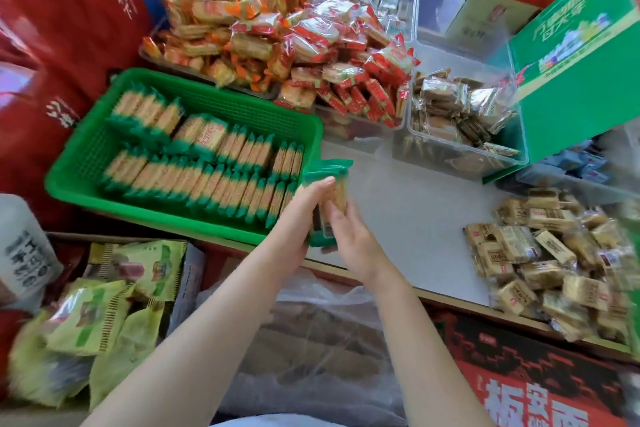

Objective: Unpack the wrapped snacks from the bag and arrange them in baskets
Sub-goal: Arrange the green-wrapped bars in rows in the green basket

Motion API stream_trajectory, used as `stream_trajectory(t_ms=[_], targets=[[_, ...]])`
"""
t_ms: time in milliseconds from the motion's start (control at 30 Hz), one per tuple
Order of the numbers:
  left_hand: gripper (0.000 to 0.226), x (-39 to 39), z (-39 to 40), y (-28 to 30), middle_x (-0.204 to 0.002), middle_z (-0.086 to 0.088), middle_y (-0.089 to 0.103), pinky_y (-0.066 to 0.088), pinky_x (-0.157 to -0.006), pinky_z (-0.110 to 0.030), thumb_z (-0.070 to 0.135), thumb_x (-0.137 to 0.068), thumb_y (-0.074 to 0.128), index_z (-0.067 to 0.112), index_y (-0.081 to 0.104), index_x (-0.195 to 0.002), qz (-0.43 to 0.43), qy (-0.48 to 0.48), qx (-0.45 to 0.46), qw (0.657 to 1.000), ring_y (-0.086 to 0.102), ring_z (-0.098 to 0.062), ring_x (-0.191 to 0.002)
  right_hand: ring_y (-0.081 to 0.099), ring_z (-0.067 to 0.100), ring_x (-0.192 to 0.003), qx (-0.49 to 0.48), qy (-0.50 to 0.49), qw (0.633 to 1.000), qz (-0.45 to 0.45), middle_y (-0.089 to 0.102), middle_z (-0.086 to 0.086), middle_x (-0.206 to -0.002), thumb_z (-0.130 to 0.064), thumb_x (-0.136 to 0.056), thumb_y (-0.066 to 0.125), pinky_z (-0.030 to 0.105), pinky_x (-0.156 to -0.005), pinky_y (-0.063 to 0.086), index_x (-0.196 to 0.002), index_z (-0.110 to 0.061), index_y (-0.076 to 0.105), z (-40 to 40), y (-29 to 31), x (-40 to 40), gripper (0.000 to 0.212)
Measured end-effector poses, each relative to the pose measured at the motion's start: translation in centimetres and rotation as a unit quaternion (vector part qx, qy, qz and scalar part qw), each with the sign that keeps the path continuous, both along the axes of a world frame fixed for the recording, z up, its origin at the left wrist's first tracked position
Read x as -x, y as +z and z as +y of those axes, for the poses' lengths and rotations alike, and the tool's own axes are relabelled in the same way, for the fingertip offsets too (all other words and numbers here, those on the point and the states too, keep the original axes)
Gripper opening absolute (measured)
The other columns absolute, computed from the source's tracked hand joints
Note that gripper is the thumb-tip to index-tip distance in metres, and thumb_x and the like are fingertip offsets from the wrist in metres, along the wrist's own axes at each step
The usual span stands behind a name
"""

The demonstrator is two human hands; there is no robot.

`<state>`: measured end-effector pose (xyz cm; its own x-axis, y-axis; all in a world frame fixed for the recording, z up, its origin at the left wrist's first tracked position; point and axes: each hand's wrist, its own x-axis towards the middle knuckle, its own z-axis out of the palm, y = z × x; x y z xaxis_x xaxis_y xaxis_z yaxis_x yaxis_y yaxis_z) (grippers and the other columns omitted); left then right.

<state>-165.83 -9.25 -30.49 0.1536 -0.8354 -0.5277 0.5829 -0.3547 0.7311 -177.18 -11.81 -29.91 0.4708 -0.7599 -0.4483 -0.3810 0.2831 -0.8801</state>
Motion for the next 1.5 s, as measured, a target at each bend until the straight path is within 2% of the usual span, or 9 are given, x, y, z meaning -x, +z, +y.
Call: stream_trajectory(t_ms=[167, 267, 367, 600, 700, 867, 1067, 1333, 1500], targets=[[0.037, -10.7, 0.9, -0.5, -0.123, -0.005, 0.063, 0.043, -0.082, -0.022, 0.032, -0.107, 0.039, 0.009, 0.058, -0.129, -0.235, 0.020, -0.056, 0.970, 0.056, -0.014, -0.100, 0.064, 0.010, -0.077, -0.012, -0.090, 0.996, 0.013, 0.067, 0.003, -0.100, -0.048, -0.100, 0.052, 0.028, -0.061, 0.054, -0.115, -0.018, 0.057, 1.5, 0.2, -8.6, 0.035], [0.053, -19.7, 6.4, -5.4, -0.146, -0.005, 0.044, 0.026, -0.116, -0.039, 0.040, -0.104, 0.045, 0.007, 0.043, -0.146, -0.617, 0.002, -0.098, 0.781, 0.037, -0.021, -0.137, 0.069, 0.013, -0.069, -0.055, -0.108, 0.992, 0.012, 0.067, 0.004, -0.100, -0.051, -0.093, 0.063, 0.037, -0.064, 0.057, -0.106, -0.019, 0.053, 1.0, -0.9, -13.9, 0.036], [0.078, -26.4, 11.6, -9.3, -0.168, -0.011, 0.005, 0.001, -0.125, -0.045, 0.052, -0.101, 0.043, 0.007, 0.017, -0.158, -0.694, -0.028, -0.199, 0.691, -0.002, -0.025, -0.155, 0.072, 0.021, -0.074, -0.087, -0.035, 0.994, 0.054, 0.068, 0.014, -0.114, -0.055, -0.088, 0.068, 0.034, -0.059, 0.052, -0.111, -0.017, 0.047, 0.3, -2.2, -19.7, 0.049], [0.085, -31.7, 16.2, -12.4, -0.165, 0.002, -0.019, -0.008, -0.124, -0.040, 0.067, -0.096, 0.014, 0.014, -0.002, -0.161, -0.709, -0.095, -0.140, 0.684, -0.024, -0.015, -0.151, 0.073, 0.026, -0.085, -0.088, 0.099, 0.977, 0.169, 0.051, 0.013, -0.141, -0.060, -0.083, 0.068, 0.033, -0.061, 0.059, -0.153, -0.005, 0.023, 0.3, -4.6, -33.9, 0.099], [0.082, -31.9, 16.4, -12.9, -0.166, 0.000, -0.017, -0.015, -0.120, -0.033, 0.064, -0.098, 0.015, 0.013, -0.002, -0.160, -0.717, -0.088, -0.131, 0.679, -0.022, -0.018, -0.152, 0.068, 0.028, -0.103, -0.015, 0.107, 0.970, 0.219, 0.048, 0.014, -0.138, -0.058, -0.093, 0.057, 0.044, -0.091, 0.058, -0.158, -0.008, 0.007, 1.3, -5.9, -37.7, 0.095], [0.079, -32.3, 16.7, -13.6, -0.167, -0.005, -0.013, -0.001, -0.124, -0.046, 0.059, -0.102, 0.020, 0.011, -0.001, -0.160, -0.715, -0.087, -0.122, 0.683, -0.018, -0.022, -0.153, 0.059, 0.027, -0.114, 0.029, 0.106, 0.970, 0.215, 0.050, 0.010, -0.143, -0.052, -0.095, 0.056, 0.040, -0.096, 0.049, -0.154, -0.014, 0.023, 2.5, -7.3, -40.1, 0.077], [0.079, -32.3, 16.8, -14.0, -0.168, -0.007, -0.012, 0.005, -0.125, -0.048, 0.057, -0.103, 0.023, 0.009, -0.002, -0.160, -0.722, -0.089, -0.121, 0.675, -0.016, -0.025, -0.154, 0.021, 0.034, -0.150, 0.042, 0.166, 0.963, 0.209, 0.011, 0.009, -0.165, -0.038, -0.100, 0.051, 0.049, -0.119, 0.023, -0.160, -0.026, 0.020, 3.2, -7.4, -39.6, 0.069], [0.082, -32.6, 16.2, -11.1, -0.166, -0.003, -0.021, -0.004, -0.124, -0.043, 0.057, -0.102, 0.029, 0.011, -0.005, -0.160, -0.654, -0.117, -0.169, 0.728, -0.028, -0.021, -0.150, 0.062, 0.016, -0.115, 0.057, 0.113, 0.984, 0.123, 0.060, -0.003, -0.131, -0.032, -0.099, 0.057, 0.044, -0.102, 0.051, -0.133, -0.026, 0.055, 4.5, -4.7, -31.4, 0.034], [0.063, -27.2, 15.2, -5.4, -0.162, -0.013, 0.027, 0.017, -0.124, -0.045, 0.046, -0.103, 0.043, 0.010, 0.035, -0.153, -0.652, -0.179, -0.136, 0.724, 0.018, -0.032, -0.151, 0.070, 0.014, -0.087, 0.082, 0.038, 0.988, 0.123, 0.071, 0.000, -0.099, -0.023, -0.099, 0.059, 0.024, -0.075, 0.052, -0.100, -0.027, 0.066, 7.2, -1.6, -18.2, 0.008]])
